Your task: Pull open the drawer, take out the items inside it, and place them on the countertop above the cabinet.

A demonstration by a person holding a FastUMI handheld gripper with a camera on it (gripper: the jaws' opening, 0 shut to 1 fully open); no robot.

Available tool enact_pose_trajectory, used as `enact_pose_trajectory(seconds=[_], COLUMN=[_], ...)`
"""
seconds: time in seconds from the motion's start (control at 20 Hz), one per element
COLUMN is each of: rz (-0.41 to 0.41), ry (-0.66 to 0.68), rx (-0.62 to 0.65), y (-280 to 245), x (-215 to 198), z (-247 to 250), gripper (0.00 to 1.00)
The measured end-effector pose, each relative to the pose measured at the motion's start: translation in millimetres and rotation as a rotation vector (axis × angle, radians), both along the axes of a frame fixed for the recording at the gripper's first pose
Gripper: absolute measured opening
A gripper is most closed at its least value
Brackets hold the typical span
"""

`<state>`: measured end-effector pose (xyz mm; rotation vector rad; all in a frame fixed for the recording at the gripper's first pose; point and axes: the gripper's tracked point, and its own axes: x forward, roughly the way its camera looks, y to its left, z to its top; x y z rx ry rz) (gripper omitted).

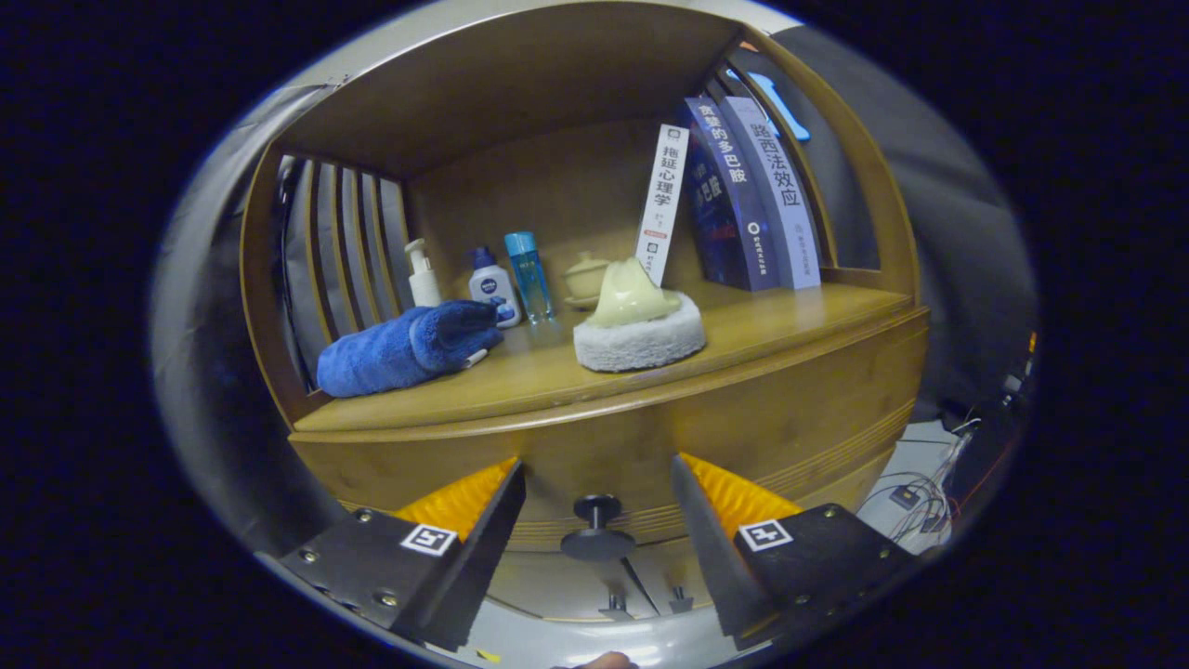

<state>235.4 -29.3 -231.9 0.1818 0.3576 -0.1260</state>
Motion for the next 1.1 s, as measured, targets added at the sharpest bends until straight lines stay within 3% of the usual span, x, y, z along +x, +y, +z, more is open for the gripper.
enact_pose_trajectory(seconds=[0.65,1.1], rz=[0.005,-0.013], ry=[-0.017,-0.199], rx=[0.001,-0.150], y=[3.3,-13.3], x=[-23.0,-60.9], z=[18.6,147.0], gripper=[0.99,0.98])
